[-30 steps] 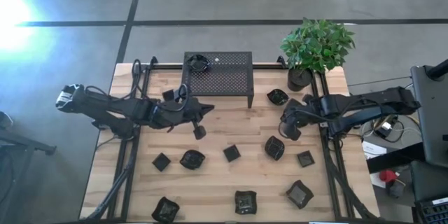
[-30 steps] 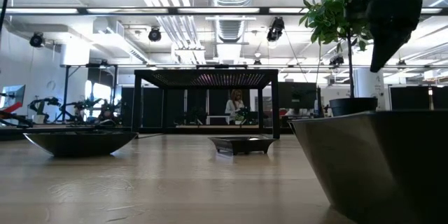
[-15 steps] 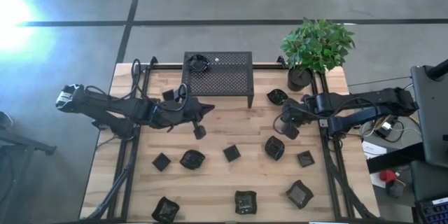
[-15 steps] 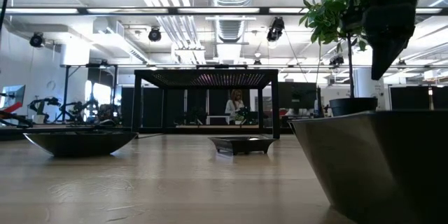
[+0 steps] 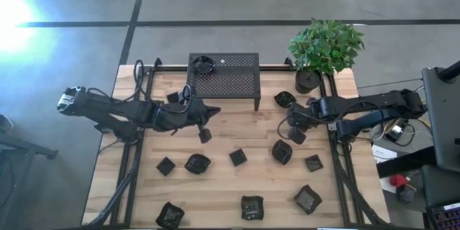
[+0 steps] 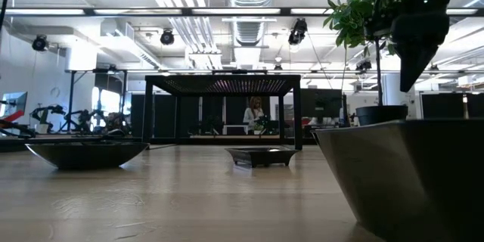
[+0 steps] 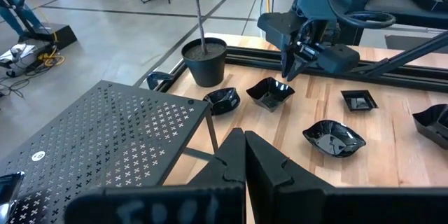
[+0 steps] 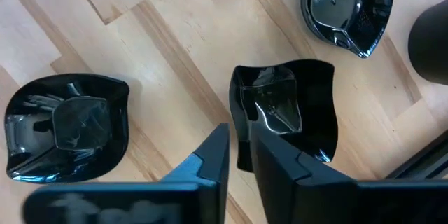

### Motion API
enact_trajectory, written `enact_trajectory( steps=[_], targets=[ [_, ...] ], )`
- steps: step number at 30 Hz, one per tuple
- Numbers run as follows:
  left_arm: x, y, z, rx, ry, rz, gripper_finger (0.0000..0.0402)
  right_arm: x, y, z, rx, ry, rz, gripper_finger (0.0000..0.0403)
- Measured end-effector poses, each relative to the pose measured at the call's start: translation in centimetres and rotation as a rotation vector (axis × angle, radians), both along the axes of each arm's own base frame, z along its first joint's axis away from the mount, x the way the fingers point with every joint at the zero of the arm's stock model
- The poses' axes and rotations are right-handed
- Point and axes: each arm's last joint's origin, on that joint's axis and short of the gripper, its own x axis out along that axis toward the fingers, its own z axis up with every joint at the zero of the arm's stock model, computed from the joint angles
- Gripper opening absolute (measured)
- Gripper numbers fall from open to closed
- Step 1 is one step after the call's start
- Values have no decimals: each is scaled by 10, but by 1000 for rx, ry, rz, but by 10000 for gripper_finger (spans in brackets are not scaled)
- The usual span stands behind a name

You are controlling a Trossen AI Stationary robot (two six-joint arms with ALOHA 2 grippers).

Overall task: Pick & Place Mini shaped plates
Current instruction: Put the distorted square plate on the shelf

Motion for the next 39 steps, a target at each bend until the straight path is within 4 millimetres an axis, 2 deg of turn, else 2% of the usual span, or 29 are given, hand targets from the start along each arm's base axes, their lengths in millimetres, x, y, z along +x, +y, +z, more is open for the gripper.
enact_trajectory(
  steps=[5, 11, 22, 39],
  targets=[
    [0, 0, 0, -1, 1, -2, 0, 4, 0, -7, -5, 33, -9, 97],
    [0, 0, 0, -1, 1, -1, 0, 13, -4, -23, -10, 68, -46, 111],
    [0, 0, -1, -4, 2, -8, 0, 24, -11, -52, -2, 176, -64, 112],
    [0, 0, -1, -8, 0, -6, 0, 32, -11, -75, -1, 215, -29, 99]
  ],
)
